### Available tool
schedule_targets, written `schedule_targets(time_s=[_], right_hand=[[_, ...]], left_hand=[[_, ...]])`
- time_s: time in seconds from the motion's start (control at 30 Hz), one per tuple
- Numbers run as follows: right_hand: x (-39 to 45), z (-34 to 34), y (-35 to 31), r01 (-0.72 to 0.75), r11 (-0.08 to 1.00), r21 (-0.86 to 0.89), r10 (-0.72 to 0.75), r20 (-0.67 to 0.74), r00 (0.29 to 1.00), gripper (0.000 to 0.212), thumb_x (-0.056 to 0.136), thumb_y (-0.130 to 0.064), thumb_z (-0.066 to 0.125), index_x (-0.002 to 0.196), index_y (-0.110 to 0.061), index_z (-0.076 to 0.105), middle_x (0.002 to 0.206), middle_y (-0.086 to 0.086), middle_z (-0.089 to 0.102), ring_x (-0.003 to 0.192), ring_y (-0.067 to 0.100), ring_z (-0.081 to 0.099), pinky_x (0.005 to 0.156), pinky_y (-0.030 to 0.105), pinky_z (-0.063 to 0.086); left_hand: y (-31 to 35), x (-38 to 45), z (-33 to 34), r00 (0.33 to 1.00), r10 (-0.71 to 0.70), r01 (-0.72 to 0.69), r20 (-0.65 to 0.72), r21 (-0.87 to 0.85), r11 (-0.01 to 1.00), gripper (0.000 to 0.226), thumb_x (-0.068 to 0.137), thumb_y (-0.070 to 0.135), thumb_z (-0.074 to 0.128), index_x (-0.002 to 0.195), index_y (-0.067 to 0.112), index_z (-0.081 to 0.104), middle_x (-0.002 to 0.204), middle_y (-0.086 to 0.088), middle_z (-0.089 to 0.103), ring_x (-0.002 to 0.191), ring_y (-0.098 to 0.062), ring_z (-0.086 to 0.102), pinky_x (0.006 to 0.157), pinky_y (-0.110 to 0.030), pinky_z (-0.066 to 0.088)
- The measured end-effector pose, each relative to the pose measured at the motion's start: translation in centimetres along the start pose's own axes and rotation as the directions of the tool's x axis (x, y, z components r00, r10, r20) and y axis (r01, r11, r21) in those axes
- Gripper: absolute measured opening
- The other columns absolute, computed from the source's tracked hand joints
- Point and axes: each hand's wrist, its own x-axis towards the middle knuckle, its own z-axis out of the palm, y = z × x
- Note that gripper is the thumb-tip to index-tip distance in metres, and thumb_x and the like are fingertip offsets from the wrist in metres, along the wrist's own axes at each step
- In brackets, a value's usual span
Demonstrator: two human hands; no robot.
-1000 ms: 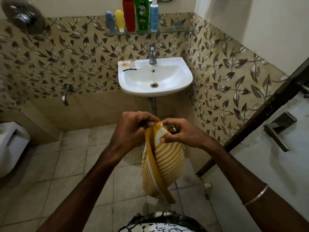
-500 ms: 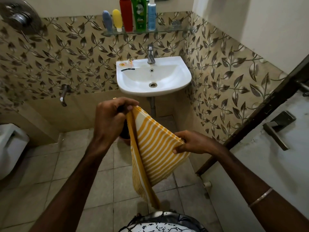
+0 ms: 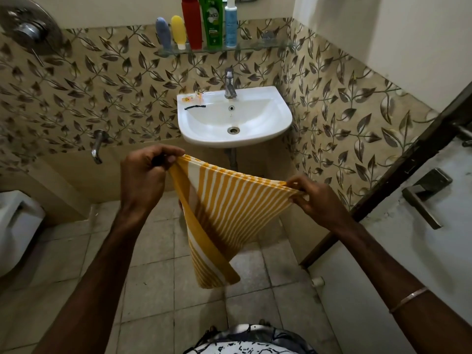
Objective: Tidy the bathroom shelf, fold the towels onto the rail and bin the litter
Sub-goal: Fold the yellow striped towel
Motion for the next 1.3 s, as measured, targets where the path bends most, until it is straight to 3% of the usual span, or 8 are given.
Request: schedule_targets(time_s=[0.13,0.23,0.37,0.63,0.83,1.1,1.2,1.3], right_hand=[[-0.1,-0.4,0.4,0.135,0.976,-0.171,-0.157,-0.121,0.980,0.027,0.084,-0.008,0.077,0.110,-0.003,0.070,0.106,0.015,0.073,0.097,0.030,0.070,0.082,0.043,0.058],[0.3,-1.0,0.4,0.115,0.959,-0.259,-0.160,-0.160,0.974,0.019,0.086,-0.013,0.074,0.103,-0.004,0.072,0.108,0.017,0.064,0.102,0.029,0.060,0.082,0.034,0.052],[0.7,-2.0,0.5,0.016,0.924,-0.382,-0.095,-0.190,0.977,0.015,0.085,-0.020,0.077,0.098,-0.015,0.072,0.100,0.005,0.072,0.094,0.027,0.068,0.085,0.045,0.036],[1.2,-3.2,0.4,-0.028,0.903,-0.429,-0.017,-0.101,0.995,0.047,0.083,-0.034,0.079,0.127,-0.021,0.066,0.121,0.005,0.071,0.104,0.025,0.068,0.082,0.032,0.020],[2.5,-4.0,-0.1,-0.028,0.883,-0.468,0.039,0.014,0.999,0.019,0.091,-0.032,0.069,0.108,-0.024,0.073,0.106,0.002,0.072,0.106,0.024,0.061,0.088,0.040,0.024],[3.3,-5.8,-1.8,-0.018,0.981,-0.192,-0.005,-0.116,0.993,0.013,0.078,-0.016,0.081,0.088,-0.012,0.073,0.121,0.004,0.065,0.124,0.027,0.048,0.098,0.043,0.029],[3.2,-7.6,-2.6,0.034,0.998,0.054,-0.043,0.176,0.983,0.010,0.078,-0.021,0.081,0.083,-0.023,0.073,0.129,-0.007,0.065,0.132,0.009,0.045,0.103,0.033,0.039],[2.8,-9.1,-3.4,-0.101,0.943,0.316,-0.045,0.424,0.904,0.004,0.082,-0.028,0.075,0.085,-0.030,0.073,0.093,-0.010,0.074,0.093,0.006,0.070,0.075,0.016,0.055]], left_hand=[[-1.3,0.5,-0.5,0.999,-0.037,0.036,-0.007,-0.055,0.998,0.035,0.092,-0.009,0.055,0.105,0.019,0.071,0.101,0.000,0.071,0.096,-0.005,0.067,0.082,-0.018,0.057],[-1.9,0.3,-0.2,0.997,-0.076,0.077,0.007,-0.118,0.990,0.033,0.092,-0.009,0.054,0.105,0.016,0.072,0.099,0.002,0.071,0.097,-0.008,0.068,0.083,-0.021,0.057],[-2.6,0.1,0.0,0.995,-0.102,0.100,-0.003,-0.154,0.983,0.033,0.093,-0.010,0.052,0.105,0.015,0.072,0.100,0.004,0.071,0.097,-0.007,0.068,0.081,-0.021,0.057],[-3.4,0.2,0.4,0.992,-0.124,0.128,0.033,-0.179,0.975,0.029,0.094,-0.009,0.053,0.104,0.012,0.072,0.099,0.013,0.069,0.093,0.003,0.066,0.078,-0.012,0.054],[-4.2,0.6,0.4,0.988,-0.128,0.140,0.085,-0.153,0.978,0.028,0.093,-0.006,0.057,0.102,0.017,0.071,0.099,0.011,0.069,0.094,0.000,0.065,0.076,-0.014,0.054],[-5.3,1.1,0.0,0.978,-0.205,0.210,0.043,-0.143,0.967,0.028,0.092,-0.001,0.061,0.106,0.022,0.069,0.095,0.010,0.068,0.067,0.006,0.062,0.050,-0.009,0.047],[-5.7,1.1,0.1,0.968,-0.248,0.248,0.020,-0.159,0.956,0.028,0.093,0.000,0.062,0.105,0.025,0.069,0.092,0.001,0.070,0.054,-0.001,0.061,0.045,-0.013,0.047],[-6.0,1.2,-0.2,0.962,-0.272,0.271,0.013,-0.162,0.949,0.028,0.093,0.003,0.063,0.104,0.028,0.069,0.092,0.000,0.071,0.054,-0.004,0.063,0.045,-0.017,0.049]])
